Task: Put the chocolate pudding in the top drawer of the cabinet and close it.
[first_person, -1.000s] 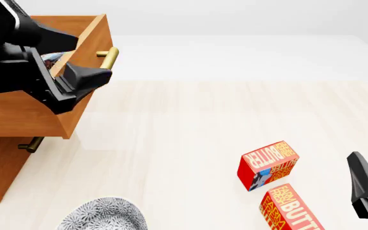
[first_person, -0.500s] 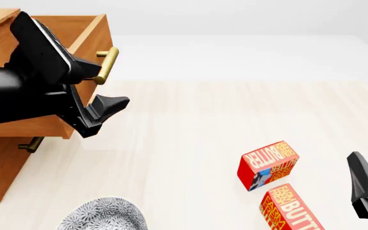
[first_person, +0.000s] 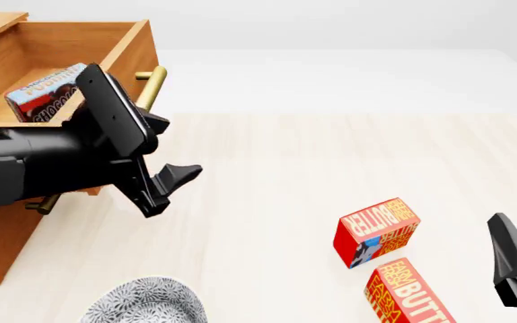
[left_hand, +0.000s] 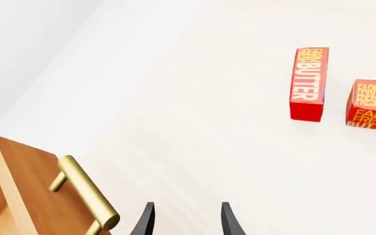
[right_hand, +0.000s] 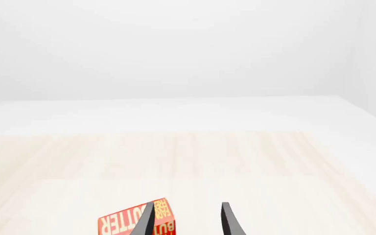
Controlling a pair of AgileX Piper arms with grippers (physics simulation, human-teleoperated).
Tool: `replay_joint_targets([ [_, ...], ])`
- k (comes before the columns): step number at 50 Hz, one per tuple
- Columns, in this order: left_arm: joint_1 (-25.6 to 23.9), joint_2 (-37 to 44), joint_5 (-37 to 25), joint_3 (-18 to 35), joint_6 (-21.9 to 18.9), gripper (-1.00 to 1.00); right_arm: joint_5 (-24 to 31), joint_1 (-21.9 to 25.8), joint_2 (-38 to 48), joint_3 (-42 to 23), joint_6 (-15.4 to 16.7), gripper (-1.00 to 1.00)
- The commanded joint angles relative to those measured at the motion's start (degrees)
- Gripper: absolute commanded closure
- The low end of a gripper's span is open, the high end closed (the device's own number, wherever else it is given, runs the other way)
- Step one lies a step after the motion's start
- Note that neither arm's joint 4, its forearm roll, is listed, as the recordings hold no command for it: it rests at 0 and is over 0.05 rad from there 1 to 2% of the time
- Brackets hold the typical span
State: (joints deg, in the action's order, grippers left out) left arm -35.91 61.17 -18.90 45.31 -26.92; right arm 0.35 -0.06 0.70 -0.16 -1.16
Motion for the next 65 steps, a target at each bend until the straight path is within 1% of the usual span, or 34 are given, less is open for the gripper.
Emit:
replay_joint_targets([
  [1,-0.5,2.24,2.71,-1.95,-1.0,-1.0,0.0,0.0,0.01,0.0,-0.01,-1.0],
  [10,-0.86,3.57,3.68,-2.47,-0.43,-1.0,0.0,0.0,-0.01,0.0,0.0,-1.0],
  [12,-2.16,5.29,3.09,-1.42,1.42,-1.0,0.0,-0.01,0.0,0.0,0.0,-1.0],
  [14,-1.55,4.85,3.43,-1.92,0.96,-1.0,0.0,0.01,-0.01,0.0,0.0,-1.0],
  [16,-1.79,5.68,2.91,-1.16,2.29,-1.0,0.0,0.01,-0.01,0.0,-0.01,-1.0],
  [18,-1.46,5.44,3.08,-1.4,2.09,-1.0,0.0,0.01,-0.01,0.0,0.0,-1.0],
  [21,-1.1,6.32,3.22,-1.47,3.07,-1.0,0.0,0.0,0.0,0.0,-0.01,-1.0],
  [22,-1.27,7.26,2.57,-0.76,4.93,-1.0,0.0,-0.01,-0.01,0.0,-0.01,-1.0],
  [25,-1.36,7.85,2.39,-0.34,6.31,-1.0,0.0,0.0,0.0,0.0,0.0,-1.0],
  [29,-1.68,9.88,1.4,0.99,10.5,-1.0,0.0,0.0,-0.01,0.0,-0.01,-1.0],
  [30,-1.37,9.85,1.37,0.88,10.56,-1.0,0.0,0.01,0.0,0.0,0.01,-1.0],
  [32,-1.85,10.85,0.82,1.71,12.7,-1.0,0.0,0.01,-0.02,0.0,0.0,-1.0],
  [33,-3.62,12.44,0.06,3.25,15.7,-1.0,0.0,-0.01,-0.01,0.0,0.0,-1.0],
  [34,-3.61,12.57,-0.08,3.42,16.24,-1.0,0.0,0.0,0.01,0.0,0.0,-1.0],
  [35,-1.71,11.43,0.28,2.41,15.27,-1.0,0.0,0.0,0.0,0.0,-0.01,-1.0],
  [36,-1.7,11.42,0.28,2.39,15.27,-1.0,0.0,0.0,0.0,0.0,-0.01,-1.0],
  [37,-1.5,11.69,0.11,2.45,15.86,-1.0,0.0,0.01,-0.01,0.0,0.0,-1.0],
  [38,-2.81,13.21,-0.53,3.55,18.36,-1.0,0.0,-0.01,-0.01,0.0,0.0,-1.0],
  [40,-1.46,12.46,-0.58,2.88,17.96,-1.0,0.0,0.01,0.02,0.0,0.0,-1.0],
  [42,-1.56,13.45,-1.28,3.38,20.35,-1.0,0.0,0.0,0.02,0.0,0.0,-1.0],
  [43,-0.71,13.18,-1.33,3.04,20.27,-1.0,0.0,0.0,0.0,0.0,0.01,-1.0],
  [44,-0.11,13.35,-1.6,2.96,21.11,-1.0,0.0,-0.01,0.0,0.0,0.0,-1.0],
  [46,0.13,13.43,-1.75,2.96,21.51,-1.0,0.0,0.0,0.01,0.0,-0.01,-1.0],
  [47,1.77,13.0,-2.3,2.48,22.63,-1.0,0.0,0.0,-0.01,0.0,0.0,-1.0],
  [50,1.88,13.11,-2.39,2.56,22.64,-1.0,0.0,0.02,0.0,0.0,0.01,-1.0],
  [52,3.26,12.85,-2.57,2.08,22.91,-1.0,0.0,0.02,0.0,0.0,0.01,-1.0],
  [55,3.62,12.66,-2.72,1.97,23.0,-1.0,0.0,0.0,0.0,0.0,-0.01,-1.0],
  [60,7.44,11.06,-2.57,0.51,22.19,-1.0,0.0,-0.01,0.01,0.0,-0.01,-1.0],
  [62,8.14,10.48,-2.65,0.42,21.64,-1.0,0.0,0.0,0.01,0.0,0.0,-1.0],
  [65,8.49,10.38,-2.78,0.73,22.02,-1.0,0.0,-0.02,-0.01,0.0,0.0,-1.0],
])
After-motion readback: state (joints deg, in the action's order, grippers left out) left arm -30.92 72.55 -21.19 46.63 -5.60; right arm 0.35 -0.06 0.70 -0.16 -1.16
